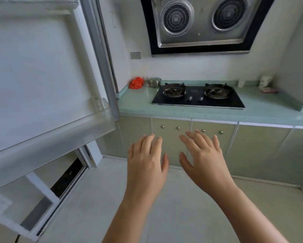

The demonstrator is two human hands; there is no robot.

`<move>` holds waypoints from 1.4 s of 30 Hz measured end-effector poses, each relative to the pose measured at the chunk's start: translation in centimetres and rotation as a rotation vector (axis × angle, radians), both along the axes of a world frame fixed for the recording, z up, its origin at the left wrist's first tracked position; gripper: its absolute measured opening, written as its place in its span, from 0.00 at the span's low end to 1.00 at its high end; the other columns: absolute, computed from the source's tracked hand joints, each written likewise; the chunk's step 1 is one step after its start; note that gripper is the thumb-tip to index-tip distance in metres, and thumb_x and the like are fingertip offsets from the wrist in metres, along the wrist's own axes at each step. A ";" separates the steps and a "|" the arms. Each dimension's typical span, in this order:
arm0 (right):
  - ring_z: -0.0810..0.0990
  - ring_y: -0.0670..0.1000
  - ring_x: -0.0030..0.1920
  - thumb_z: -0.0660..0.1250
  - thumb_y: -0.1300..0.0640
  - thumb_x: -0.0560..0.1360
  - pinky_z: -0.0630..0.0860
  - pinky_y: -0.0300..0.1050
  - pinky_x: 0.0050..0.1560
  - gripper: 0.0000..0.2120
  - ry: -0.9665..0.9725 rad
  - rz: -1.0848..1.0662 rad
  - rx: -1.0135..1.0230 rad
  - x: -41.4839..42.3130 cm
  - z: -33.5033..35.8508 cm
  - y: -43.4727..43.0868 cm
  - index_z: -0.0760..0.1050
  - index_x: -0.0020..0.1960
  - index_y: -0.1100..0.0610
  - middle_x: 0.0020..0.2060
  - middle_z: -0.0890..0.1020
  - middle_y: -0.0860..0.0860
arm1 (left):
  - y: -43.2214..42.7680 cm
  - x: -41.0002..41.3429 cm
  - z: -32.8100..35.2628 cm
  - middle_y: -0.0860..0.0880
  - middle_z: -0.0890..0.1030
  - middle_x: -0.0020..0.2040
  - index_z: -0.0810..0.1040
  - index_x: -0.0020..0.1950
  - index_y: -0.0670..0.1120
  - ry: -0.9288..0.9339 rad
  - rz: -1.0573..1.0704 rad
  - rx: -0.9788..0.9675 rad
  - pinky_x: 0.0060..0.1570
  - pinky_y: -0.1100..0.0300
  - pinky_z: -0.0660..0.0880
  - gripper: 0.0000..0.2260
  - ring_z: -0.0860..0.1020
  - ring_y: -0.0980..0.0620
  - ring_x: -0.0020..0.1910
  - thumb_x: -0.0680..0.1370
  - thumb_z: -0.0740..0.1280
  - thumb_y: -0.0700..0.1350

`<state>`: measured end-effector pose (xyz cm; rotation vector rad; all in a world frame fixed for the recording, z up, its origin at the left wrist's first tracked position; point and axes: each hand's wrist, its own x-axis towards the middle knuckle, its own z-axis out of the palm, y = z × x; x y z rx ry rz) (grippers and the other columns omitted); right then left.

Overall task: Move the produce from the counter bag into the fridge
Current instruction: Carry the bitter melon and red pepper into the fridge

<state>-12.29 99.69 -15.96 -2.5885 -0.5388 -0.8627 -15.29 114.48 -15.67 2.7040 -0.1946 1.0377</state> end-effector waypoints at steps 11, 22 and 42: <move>0.77 0.59 0.58 0.56 0.50 0.70 0.72 0.64 0.56 0.22 0.023 -0.459 0.011 -4.0 -1.3 -18.2 0.77 0.57 0.58 0.54 0.81 0.55 | -19.2 3.7 -1.3 0.43 0.80 0.54 0.78 0.56 0.41 -0.028 -0.502 -0.038 0.56 0.50 0.67 0.18 0.74 0.44 0.56 0.73 0.58 0.48; 0.77 0.59 0.60 0.65 0.53 0.68 0.68 0.66 0.58 0.19 0.006 -0.834 0.011 -6.4 -1.0 -41.5 0.78 0.57 0.57 0.55 0.80 0.54 | -44.5 5.6 -0.8 0.43 0.81 0.54 0.78 0.56 0.42 0.027 -0.842 -0.034 0.54 0.44 0.74 0.18 0.78 0.43 0.55 0.73 0.58 0.49; 0.80 0.61 0.54 0.66 0.54 0.66 0.71 0.67 0.53 0.18 -0.013 -1.287 -0.024 0.5 -3.9 -67.0 0.78 0.55 0.59 0.51 0.82 0.56 | -75.0 17.2 -4.6 0.44 0.81 0.53 0.79 0.55 0.42 0.092 -1.271 -0.047 0.55 0.41 0.72 0.19 0.79 0.43 0.54 0.72 0.58 0.50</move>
